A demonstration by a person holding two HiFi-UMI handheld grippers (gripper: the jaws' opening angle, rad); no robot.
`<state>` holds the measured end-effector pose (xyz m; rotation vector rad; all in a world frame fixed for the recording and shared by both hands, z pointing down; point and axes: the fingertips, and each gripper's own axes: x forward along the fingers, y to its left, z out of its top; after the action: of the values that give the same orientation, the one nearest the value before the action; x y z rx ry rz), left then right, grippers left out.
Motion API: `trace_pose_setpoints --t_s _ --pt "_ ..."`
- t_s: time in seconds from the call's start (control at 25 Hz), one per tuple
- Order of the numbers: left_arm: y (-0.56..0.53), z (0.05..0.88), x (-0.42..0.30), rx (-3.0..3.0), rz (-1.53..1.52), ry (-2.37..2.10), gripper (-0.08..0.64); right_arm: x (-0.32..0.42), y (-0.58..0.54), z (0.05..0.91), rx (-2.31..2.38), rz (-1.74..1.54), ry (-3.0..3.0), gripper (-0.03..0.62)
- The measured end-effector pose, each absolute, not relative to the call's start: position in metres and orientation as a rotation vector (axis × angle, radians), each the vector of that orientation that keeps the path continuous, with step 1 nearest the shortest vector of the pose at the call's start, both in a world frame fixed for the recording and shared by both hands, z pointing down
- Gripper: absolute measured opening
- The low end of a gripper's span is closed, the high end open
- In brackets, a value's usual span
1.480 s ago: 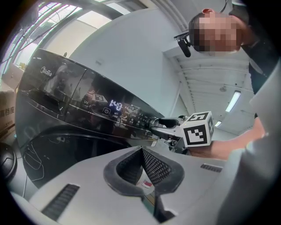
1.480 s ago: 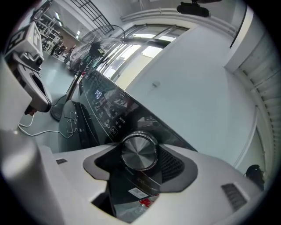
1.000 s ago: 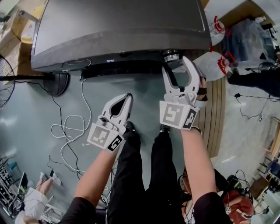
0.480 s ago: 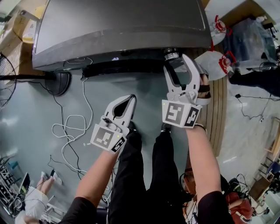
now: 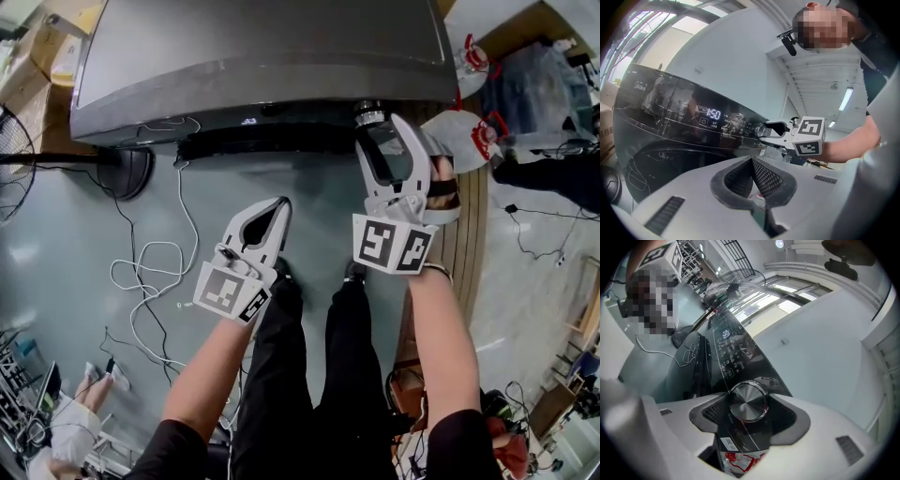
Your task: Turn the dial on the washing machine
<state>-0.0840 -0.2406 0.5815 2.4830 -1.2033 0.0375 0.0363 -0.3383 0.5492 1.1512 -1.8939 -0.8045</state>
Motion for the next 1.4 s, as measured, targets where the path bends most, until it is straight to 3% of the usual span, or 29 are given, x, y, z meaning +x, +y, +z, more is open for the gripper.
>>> trace_pose_setpoints --t_s 1.4 --pt "-0.233 0.578 -0.065 2.452 0.01 -1.286 0.015 0.033 -0.331 0.555 0.825 -1.078 -1.835 0.242"
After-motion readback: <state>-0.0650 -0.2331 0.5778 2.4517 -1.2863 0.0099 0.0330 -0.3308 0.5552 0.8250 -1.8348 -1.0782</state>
